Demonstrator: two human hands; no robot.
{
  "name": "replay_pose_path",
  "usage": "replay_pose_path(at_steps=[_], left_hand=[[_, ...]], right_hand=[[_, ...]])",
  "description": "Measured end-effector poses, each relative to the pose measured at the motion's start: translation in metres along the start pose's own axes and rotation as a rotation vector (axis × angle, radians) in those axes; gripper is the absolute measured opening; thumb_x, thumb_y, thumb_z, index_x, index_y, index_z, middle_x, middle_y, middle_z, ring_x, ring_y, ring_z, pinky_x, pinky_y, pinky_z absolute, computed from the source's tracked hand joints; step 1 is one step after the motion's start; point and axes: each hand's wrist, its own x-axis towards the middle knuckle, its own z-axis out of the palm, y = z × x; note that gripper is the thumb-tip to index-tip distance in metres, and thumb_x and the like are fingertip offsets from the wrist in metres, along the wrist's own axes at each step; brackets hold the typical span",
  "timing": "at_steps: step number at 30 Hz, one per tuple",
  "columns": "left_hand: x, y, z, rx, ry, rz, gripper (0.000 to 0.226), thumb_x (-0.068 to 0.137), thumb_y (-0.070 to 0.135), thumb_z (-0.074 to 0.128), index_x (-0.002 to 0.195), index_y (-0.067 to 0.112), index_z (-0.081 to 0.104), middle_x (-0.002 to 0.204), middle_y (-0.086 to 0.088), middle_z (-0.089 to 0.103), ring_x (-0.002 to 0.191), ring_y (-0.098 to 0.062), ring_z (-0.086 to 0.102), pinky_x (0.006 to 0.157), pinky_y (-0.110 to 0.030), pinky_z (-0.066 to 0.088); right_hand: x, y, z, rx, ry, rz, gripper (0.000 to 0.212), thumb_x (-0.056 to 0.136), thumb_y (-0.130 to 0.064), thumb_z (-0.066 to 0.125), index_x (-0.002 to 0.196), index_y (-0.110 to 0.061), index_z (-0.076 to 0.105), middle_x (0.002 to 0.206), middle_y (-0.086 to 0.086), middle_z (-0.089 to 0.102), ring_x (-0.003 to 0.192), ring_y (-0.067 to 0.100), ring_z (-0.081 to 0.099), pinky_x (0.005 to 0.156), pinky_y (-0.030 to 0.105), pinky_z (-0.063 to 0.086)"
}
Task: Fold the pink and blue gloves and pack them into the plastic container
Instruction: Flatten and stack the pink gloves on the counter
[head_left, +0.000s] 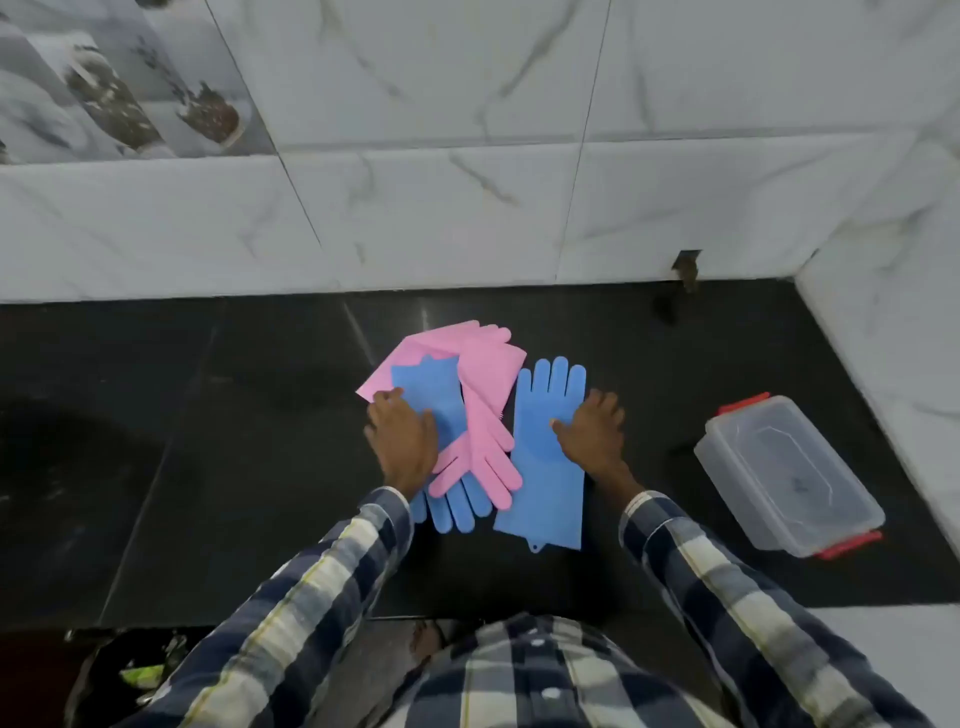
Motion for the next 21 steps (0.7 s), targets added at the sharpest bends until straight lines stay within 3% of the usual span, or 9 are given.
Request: replay_pose_path(at_steps=[3, 6, 9, 11, 12, 16, 21], left_hand=[[-0.001, -0.007, -0.004, -0.217, -0.038, -0.237, 0.07, 0.103, 0.047, 0.064, 0.152, 0.002, 0.043, 0.15, -0.017, 0.047, 0.142, -0.039, 0.05, 0.113, -0.055, 0.046], [0.006, -0.01, -0.006, -0.372, -0.14, -0.285, 0.071, 0.098, 0.047, 0.073, 0.146, -0.001, 0.051, 0.148, -0.018, 0.055, 0.137, -0.039, 0.058, 0.112, -0.053, 0.05], [0.013, -0.012, -0.01, -0.49, -0.201, -0.293, 0.049, 0.096, 0.038, 0.078, 0.12, -0.004, 0.068, 0.125, -0.014, 0.072, 0.114, -0.035, 0.07, 0.103, -0.049, 0.058], [0.015, -0.01, -0.01, -0.543, -0.217, -0.278, 0.031, 0.097, 0.029, 0.076, 0.093, -0.001, 0.068, 0.102, -0.013, 0.071, 0.094, -0.029, 0.067, 0.098, -0.048, 0.059], [0.016, -0.008, -0.01, -0.56, -0.204, -0.265, 0.023, 0.099, 0.024, 0.073, 0.09, 0.004, 0.066, 0.096, -0.012, 0.068, 0.09, -0.027, 0.062, 0.097, -0.048, 0.058], [0.017, -0.001, -0.015, -0.623, -0.205, -0.17, 0.015, 0.105, 0.018, 0.054, 0.094, 0.01, 0.048, 0.093, -0.01, 0.054, 0.087, -0.024, 0.047, 0.078, -0.041, 0.043], [0.016, 0.006, -0.022, -0.659, -0.182, -0.037, 0.009, 0.108, 0.015, 0.042, 0.11, 0.007, 0.042, 0.096, -0.013, 0.057, 0.086, -0.031, 0.053, 0.082, -0.048, 0.047]], right_hand=[[-0.002, 0.003, 0.004, 0.114, 0.014, 0.15, 0.088, 0.093, -0.039, 0.079, 0.156, -0.003, 0.03, 0.159, 0.018, 0.031, 0.146, 0.038, 0.039, 0.116, 0.051, 0.046], [0.0, 0.003, 0.005, 0.138, -0.006, 0.231, 0.091, 0.091, -0.039, 0.081, 0.155, -0.003, 0.029, 0.158, 0.019, 0.032, 0.146, 0.038, 0.04, 0.117, 0.05, 0.046], [0.005, 0.008, 0.003, 0.14, -0.014, 0.212, 0.083, 0.093, -0.034, 0.081, 0.153, -0.002, 0.033, 0.158, 0.021, 0.039, 0.148, 0.039, 0.041, 0.119, 0.052, 0.044], [0.008, 0.014, 0.002, 0.155, -0.028, 0.204, 0.071, 0.096, -0.029, 0.076, 0.151, -0.001, 0.039, 0.156, 0.02, 0.044, 0.148, 0.04, 0.043, 0.119, 0.053, 0.043], [0.009, 0.016, 0.002, 0.163, -0.033, 0.189, 0.061, 0.099, -0.025, 0.072, 0.148, 0.001, 0.045, 0.154, 0.021, 0.047, 0.146, 0.041, 0.046, 0.118, 0.053, 0.045], [0.011, 0.022, -0.004, 0.229, -0.007, 0.088, 0.035, 0.105, -0.01, 0.057, 0.137, 0.002, 0.055, 0.146, 0.019, 0.051, 0.128, 0.038, 0.06, 0.107, 0.048, 0.054], [0.014, 0.023, -0.016, 0.283, 0.042, -0.006, 0.037, 0.109, -0.01, 0.053, 0.145, -0.005, 0.05, 0.146, 0.017, 0.057, 0.134, 0.037, 0.06, 0.114, 0.05, 0.051]])
